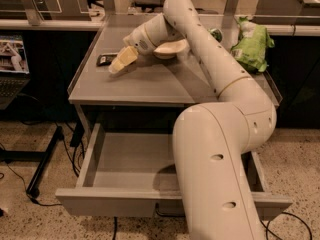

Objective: Place rxbar chocolate into top drawer

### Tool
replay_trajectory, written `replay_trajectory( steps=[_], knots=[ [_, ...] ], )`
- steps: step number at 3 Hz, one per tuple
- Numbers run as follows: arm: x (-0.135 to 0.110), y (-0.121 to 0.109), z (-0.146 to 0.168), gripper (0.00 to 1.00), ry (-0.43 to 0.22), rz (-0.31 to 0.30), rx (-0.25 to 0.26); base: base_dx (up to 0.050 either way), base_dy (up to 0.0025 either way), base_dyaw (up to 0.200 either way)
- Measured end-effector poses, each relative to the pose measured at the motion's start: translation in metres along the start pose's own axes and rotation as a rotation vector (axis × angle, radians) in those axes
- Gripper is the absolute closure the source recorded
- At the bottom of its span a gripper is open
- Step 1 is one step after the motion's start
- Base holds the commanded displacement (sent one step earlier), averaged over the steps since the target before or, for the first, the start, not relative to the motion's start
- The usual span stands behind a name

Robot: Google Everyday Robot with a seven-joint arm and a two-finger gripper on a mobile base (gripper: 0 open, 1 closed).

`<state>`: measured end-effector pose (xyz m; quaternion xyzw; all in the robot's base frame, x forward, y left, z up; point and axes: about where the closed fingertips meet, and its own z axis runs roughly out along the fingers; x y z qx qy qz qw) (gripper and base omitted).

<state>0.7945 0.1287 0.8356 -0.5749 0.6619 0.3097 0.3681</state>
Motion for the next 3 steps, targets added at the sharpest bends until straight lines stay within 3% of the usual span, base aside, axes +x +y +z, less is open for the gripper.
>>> replay_trajectory(
  steps=[3],
  knots=[
    [0.016, -0.002, 0.013, 0.0, 0.1, 0.013, 0.019, 0.0, 0.0, 0.0]
  ],
)
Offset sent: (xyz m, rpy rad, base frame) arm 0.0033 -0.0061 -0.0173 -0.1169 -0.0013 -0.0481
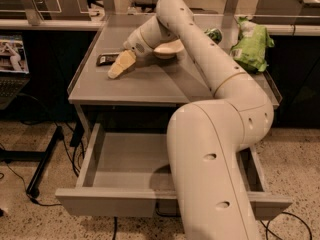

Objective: Place rxbar chocolate into top drawer

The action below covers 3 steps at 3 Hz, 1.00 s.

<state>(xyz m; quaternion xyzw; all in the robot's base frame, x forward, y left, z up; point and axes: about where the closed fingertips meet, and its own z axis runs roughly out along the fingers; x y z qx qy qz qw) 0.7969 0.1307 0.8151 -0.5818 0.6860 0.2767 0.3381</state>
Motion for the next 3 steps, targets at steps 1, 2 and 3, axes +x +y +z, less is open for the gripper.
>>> replay_trajectory(
  steps=[1, 2, 3],
  knots=[
    [0.0024, 0.0007, 0.0036, 0.03, 0.008, 0.007, -0.007, 0.0, 0.0, 0.0],
    [0.0024, 0.0007, 0.0036, 0.26, 0.008, 0.007, -0.008, 0.0, 0.0, 0.0],
    [0.0024, 0.0007, 0.0036, 0.49, 0.008, 0.007, -0.008, 0.0, 0.0, 0.0]
  ],
)
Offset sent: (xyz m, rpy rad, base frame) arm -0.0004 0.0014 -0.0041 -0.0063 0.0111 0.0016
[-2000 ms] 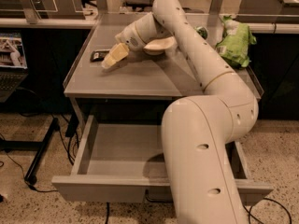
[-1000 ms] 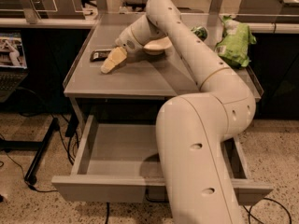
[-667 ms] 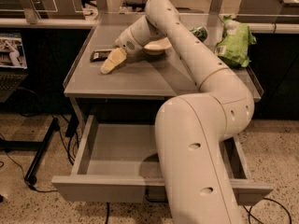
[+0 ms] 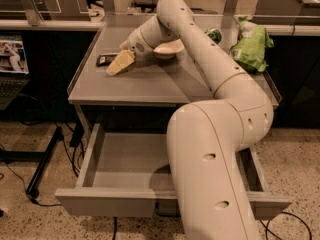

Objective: Place rxbar chocolate into top drawer

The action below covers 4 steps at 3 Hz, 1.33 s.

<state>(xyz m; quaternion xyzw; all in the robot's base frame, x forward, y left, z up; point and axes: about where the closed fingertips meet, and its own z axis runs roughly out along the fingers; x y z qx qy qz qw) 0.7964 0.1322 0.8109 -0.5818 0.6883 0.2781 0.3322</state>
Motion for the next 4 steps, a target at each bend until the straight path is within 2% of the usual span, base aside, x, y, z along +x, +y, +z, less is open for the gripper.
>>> replay_trajectory(
  steps=[2, 3, 4],
  knots=[
    [0.0, 0.0, 0.0, 0.95, 0.0, 0.0, 0.0, 0.0, 0.0, 0.0],
    [-0.013, -0.003, -0.01, 1.0, -0.003, 0.0, 0.002, 0.0, 0.0, 0.0],
    [-0.013, -0.003, -0.01, 1.0, -0.003, 0.0, 0.002, 0.0, 0.0, 0.0]
  ],
)
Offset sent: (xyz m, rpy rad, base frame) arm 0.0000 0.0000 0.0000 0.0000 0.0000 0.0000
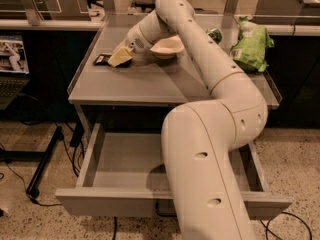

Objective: Place rxbar chocolate into top drawer

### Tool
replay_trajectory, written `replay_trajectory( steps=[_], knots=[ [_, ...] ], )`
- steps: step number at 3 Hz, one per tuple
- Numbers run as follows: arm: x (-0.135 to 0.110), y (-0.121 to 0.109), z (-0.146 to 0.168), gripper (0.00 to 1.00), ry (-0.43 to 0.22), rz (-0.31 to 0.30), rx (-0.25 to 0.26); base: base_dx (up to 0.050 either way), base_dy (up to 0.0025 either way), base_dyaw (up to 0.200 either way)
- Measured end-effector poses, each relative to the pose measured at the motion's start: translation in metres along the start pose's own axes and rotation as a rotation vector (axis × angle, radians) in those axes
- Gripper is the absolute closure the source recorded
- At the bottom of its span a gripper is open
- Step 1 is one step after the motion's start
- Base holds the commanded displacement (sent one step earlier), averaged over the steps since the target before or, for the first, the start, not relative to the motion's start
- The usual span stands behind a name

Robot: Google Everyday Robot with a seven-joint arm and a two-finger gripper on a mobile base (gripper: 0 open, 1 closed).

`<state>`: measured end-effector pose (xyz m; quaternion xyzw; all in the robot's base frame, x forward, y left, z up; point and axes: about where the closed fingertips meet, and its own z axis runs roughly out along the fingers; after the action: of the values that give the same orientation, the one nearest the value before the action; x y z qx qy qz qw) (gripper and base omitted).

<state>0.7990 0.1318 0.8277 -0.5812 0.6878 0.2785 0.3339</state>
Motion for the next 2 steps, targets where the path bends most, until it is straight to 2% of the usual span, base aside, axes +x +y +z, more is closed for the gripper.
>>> replay_trajectory(
  steps=[1, 2],
  knots=[
    [-0.005, 0.007, -0.004, 1.0, 0.0, -0.04, -0.018, 0.0, 0.0, 0.0],
    [0.0, 0.015, -0.032, 1.0, 0.007, -0.072, -0.017, 0.0, 0.0, 0.0]
  ],
)
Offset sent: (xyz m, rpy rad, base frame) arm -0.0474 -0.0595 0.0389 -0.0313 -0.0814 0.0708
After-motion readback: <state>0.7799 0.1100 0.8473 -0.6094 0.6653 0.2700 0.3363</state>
